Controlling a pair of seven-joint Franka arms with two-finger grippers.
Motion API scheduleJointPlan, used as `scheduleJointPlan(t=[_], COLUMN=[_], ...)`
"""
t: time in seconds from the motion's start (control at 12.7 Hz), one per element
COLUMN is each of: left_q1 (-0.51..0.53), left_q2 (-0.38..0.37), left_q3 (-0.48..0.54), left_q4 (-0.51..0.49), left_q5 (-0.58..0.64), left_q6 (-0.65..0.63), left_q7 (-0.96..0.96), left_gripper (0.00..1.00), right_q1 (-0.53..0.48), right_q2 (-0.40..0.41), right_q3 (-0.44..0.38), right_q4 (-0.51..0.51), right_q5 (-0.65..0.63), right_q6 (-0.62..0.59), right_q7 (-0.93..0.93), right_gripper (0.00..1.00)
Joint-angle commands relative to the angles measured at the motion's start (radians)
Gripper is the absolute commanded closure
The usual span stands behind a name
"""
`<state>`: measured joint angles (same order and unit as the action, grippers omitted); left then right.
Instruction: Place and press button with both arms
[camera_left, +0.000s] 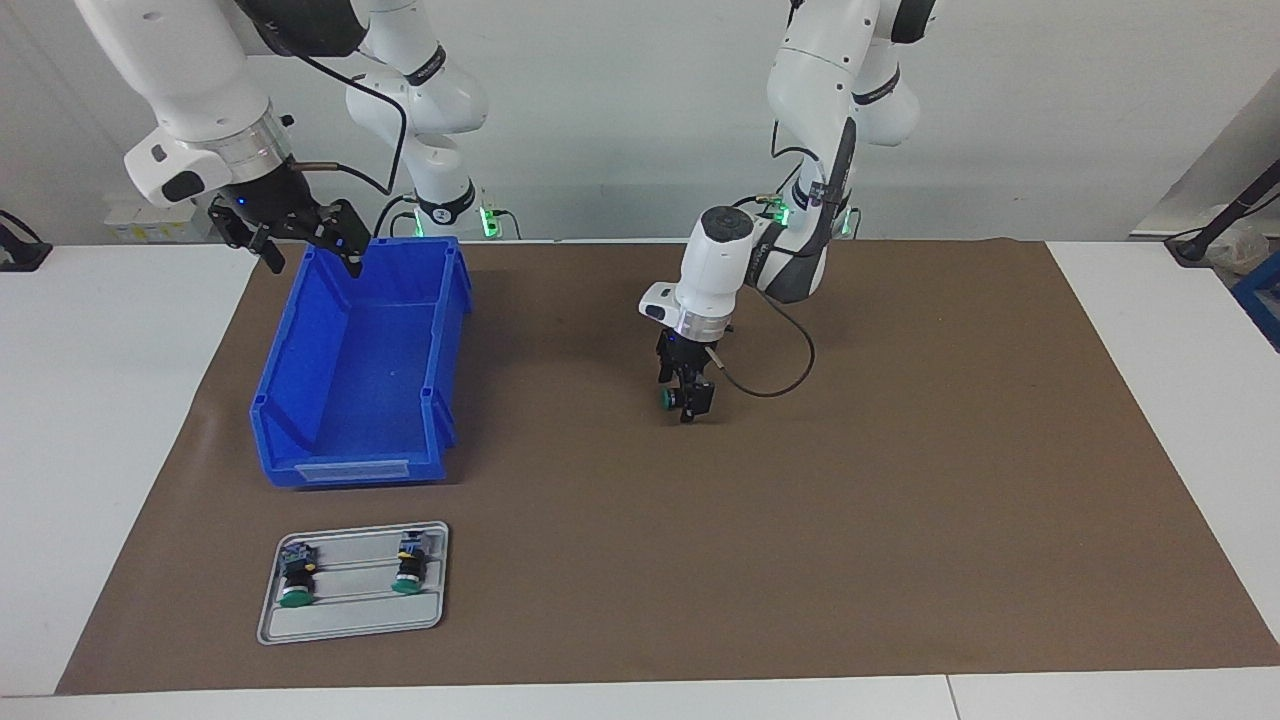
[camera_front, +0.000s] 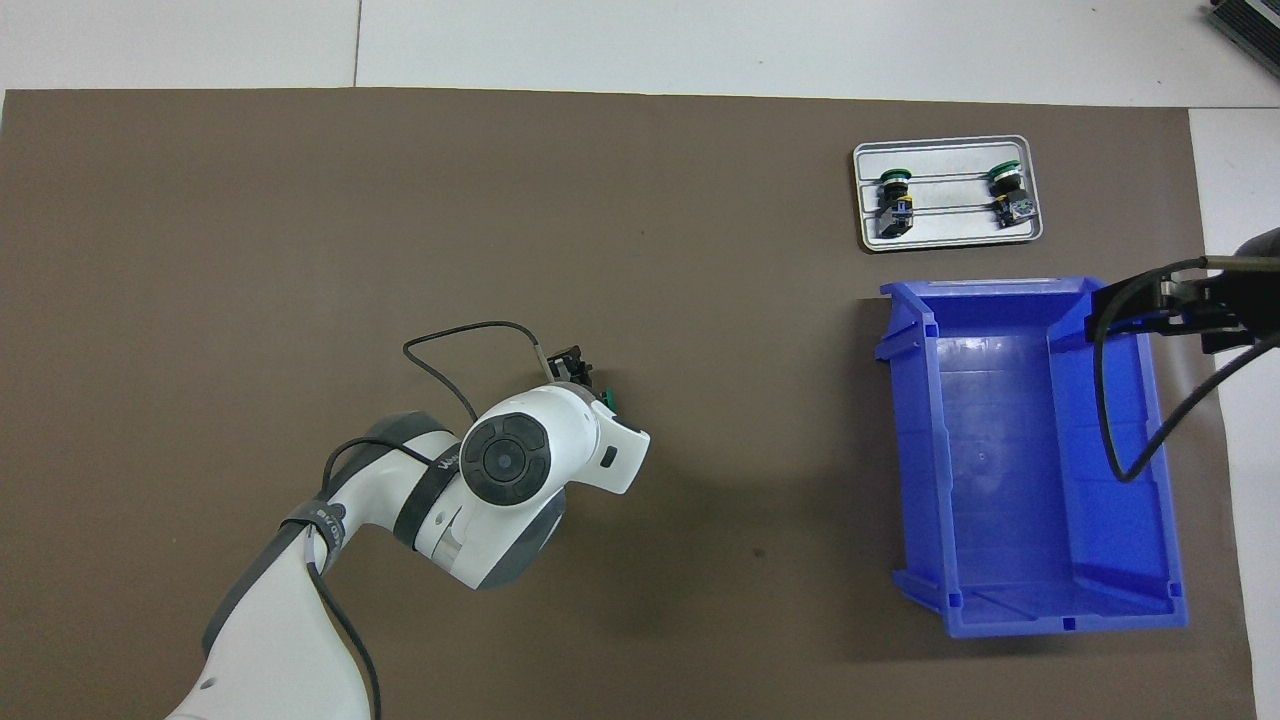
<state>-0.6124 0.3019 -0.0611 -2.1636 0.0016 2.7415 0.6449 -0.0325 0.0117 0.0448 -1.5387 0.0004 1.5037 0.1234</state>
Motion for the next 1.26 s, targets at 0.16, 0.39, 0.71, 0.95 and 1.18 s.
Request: scheduleJointPlan(t=[0.16,0.39,0.71,0.95,1.18], left_q1=[-0.023,-0.023,-0.021,-0.020,-0.015], left_q2=[0.023,0.022,0.022,0.022,0.023], left_q3=[0.017,0.017,0.017,0.017,0.017], left_q4=[0.011,0.007,0.007,0.008,0.014], left_q5=[0.008,0.008,0.008,0.008,0.008], left_q6=[0.010,0.010,0.009,0.009,0.007], left_q7=[-0.021,-0.021,-0.037,-0.042,-0.042], left_gripper=[0.00,0.06,0.24,0.43,0.57], right_q1=[-0.007,-0.010,-0.009,-0.009,-0.009], right_q2=[-0.019,-0.019,-0.019,-0.019,-0.019], right_q3=[0.007,0.007,0.007,0.007,0.007], right_q4=[-0.023,-0.023,-0.023,-0.023,-0.023], right_q5=[0.023,0.023,0.024,0.023,0.024], right_q6=[0.010,0.004,0.004,0.004,0.004], right_q7=[-0.024,-0.022,-0.022,-0.022,-0.022], right_gripper=[0.00,0.00,0.00,0.00,0.00])
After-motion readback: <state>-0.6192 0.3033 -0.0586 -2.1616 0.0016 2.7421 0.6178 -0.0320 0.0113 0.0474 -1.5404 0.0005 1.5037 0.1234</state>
